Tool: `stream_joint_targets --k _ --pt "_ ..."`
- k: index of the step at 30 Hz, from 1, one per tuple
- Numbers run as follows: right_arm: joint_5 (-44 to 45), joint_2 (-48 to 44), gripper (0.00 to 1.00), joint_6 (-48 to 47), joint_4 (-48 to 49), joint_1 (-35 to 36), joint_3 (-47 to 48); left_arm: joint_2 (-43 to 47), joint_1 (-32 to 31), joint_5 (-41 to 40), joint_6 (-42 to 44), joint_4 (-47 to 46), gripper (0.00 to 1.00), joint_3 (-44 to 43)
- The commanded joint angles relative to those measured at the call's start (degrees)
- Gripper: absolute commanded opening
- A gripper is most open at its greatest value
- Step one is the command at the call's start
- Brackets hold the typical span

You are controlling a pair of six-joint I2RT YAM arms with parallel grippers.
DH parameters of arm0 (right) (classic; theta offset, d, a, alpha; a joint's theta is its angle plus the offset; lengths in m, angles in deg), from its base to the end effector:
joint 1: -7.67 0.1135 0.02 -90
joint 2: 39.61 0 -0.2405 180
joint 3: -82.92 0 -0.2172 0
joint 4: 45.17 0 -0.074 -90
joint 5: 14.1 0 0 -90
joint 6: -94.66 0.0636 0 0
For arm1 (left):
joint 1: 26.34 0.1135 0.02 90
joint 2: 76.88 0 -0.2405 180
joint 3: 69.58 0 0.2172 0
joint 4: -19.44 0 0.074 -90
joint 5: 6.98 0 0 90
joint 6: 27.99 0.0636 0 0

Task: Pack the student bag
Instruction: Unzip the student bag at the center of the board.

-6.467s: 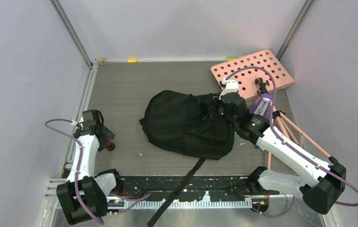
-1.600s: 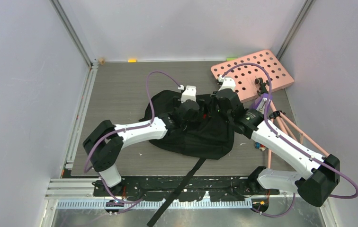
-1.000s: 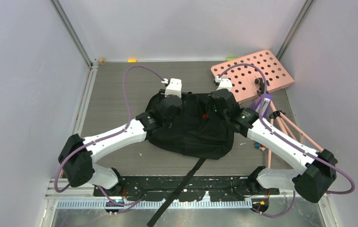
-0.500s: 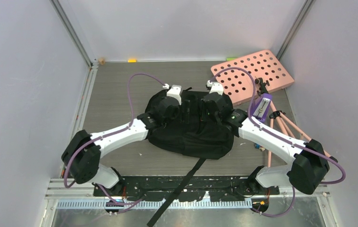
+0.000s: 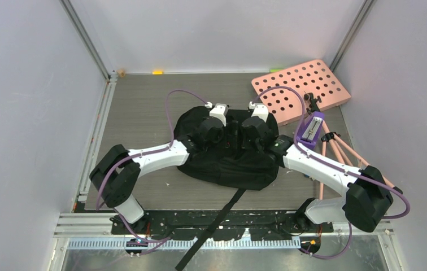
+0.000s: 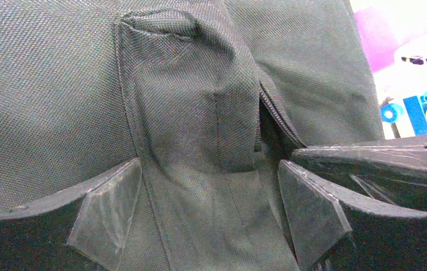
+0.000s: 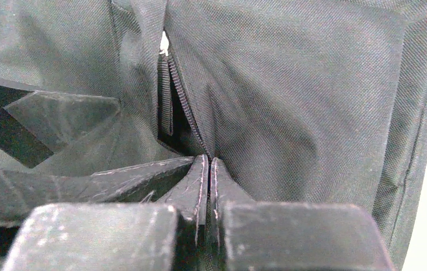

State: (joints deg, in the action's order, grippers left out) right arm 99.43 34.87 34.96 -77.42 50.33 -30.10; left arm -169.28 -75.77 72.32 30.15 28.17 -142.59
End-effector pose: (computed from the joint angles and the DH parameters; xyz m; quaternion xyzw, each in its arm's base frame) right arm 0.2178 0.1661 0.2323 -0.0093 0.8905 0.0987 0.4440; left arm 0.2401 -0.2622 0.2173 0.0830 0.8513 -0.2728 0.4405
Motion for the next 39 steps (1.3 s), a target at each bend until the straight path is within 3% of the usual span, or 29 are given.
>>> stream_joint_targets --k 1,4,9,13,17,21,25,29,36,39 --pt "2.62 -2.3 0.0 0.39 0.45 0.21 -0.64 -2.02 -1.84 -3.34 -0.84 -5.9 0.94 -2.25" --pt "2.74 -2.84 0.0 0.52 0.68 0.24 -0.78 -3.72 -3.04 -12.34 -0.69 -0.95 0.92 -4.05" --pt "2.61 -3.52 0.0 0.89 1.49 0.23 -1.49 -5.48 -3.48 -21.58 -1.63 0.27 0.75 -4.91" --pt "2.11 -3.21 0.0 0.7 1.6 0.19 -2.02 -3.88 -3.48 -23.34 -0.29 -0.55 0.36 -4.53" --pt "0.98 -1.9 0.0 0.56 2.22 0.15 -2.33 0.93 -3.27 -19.18 4.89 -3.55 0.15 -1.2" --pt "-2.04 -0.51 0.0 0.58 4.82 -0.21 -2.89 7.12 -0.45 -5.89 6.81 -6.02 0.0 2.38" --pt "-6.66 1.41 0.0 0.02 10.77 -0.45 -4.19 9.96 4.32 11.11 3.75 -4.65 0.0 3.02" --pt "-12.7 3.49 0.0 0.85 18.37 -0.54 -5.27 11.22 6.37 21.49 1.84 -4.29 0.0 3.01" --pt "-19.42 5.14 0.03 4.24 32.39 -0.53 -7.83 10.07 8.94 28.18 -1.59 -4.19 0.0 3.73" --pt "-20.22 5.74 0.07 4.49 31.31 -0.47 -7.27 9.71 9.7 28.99 -4.13 -6.77 0.0 4.67"
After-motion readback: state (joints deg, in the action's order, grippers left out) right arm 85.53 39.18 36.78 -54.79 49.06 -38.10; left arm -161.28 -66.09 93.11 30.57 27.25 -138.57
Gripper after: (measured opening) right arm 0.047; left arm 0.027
